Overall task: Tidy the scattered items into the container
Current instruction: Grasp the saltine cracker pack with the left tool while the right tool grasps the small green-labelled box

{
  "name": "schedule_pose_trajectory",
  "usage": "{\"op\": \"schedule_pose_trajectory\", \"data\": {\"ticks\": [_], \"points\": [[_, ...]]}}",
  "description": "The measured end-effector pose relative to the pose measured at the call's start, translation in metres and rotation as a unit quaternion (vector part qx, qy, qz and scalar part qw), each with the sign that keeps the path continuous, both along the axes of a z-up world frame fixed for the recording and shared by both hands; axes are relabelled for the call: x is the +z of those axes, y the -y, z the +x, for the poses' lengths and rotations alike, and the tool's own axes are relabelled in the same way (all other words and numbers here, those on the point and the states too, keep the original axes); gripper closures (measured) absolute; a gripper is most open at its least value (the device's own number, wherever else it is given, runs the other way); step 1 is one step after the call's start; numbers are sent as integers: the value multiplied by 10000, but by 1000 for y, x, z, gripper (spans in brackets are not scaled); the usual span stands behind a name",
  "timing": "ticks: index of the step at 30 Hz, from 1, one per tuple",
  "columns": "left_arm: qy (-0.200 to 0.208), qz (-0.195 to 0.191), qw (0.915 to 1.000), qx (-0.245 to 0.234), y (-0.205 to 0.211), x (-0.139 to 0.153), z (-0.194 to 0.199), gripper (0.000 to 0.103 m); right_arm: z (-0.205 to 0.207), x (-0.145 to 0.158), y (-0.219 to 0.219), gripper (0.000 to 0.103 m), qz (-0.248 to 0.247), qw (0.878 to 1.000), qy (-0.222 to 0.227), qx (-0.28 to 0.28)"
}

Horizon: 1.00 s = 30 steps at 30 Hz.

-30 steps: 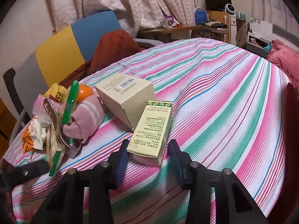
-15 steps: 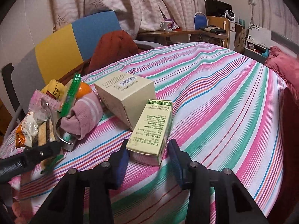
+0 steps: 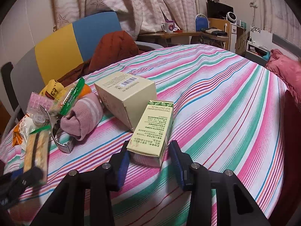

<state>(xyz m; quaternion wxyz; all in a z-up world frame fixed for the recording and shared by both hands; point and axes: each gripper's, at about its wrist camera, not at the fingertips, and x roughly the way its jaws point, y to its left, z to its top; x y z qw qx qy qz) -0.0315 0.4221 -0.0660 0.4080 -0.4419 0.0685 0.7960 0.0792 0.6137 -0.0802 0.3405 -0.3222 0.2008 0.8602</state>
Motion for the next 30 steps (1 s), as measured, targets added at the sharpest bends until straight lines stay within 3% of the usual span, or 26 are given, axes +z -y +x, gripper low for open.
{"op": "schedule_pose_trajectory", "data": {"ticks": [8,17,26,30], "points": [[-2,-42,10000,55,30,4,18,57,-2,0,-1,61,61,10000,71,-8],[54,-552,9978,365,8,6,4,54,-3,2,3,64,178,9997,139,-30],[-539,-972,9928,449,-18,-2,-3,47,-3,1,1,64,139,9998,110,-31],[-963,-906,9904,390,-19,-7,3,41,-3,0,1,64,126,9999,78,-34]]}}
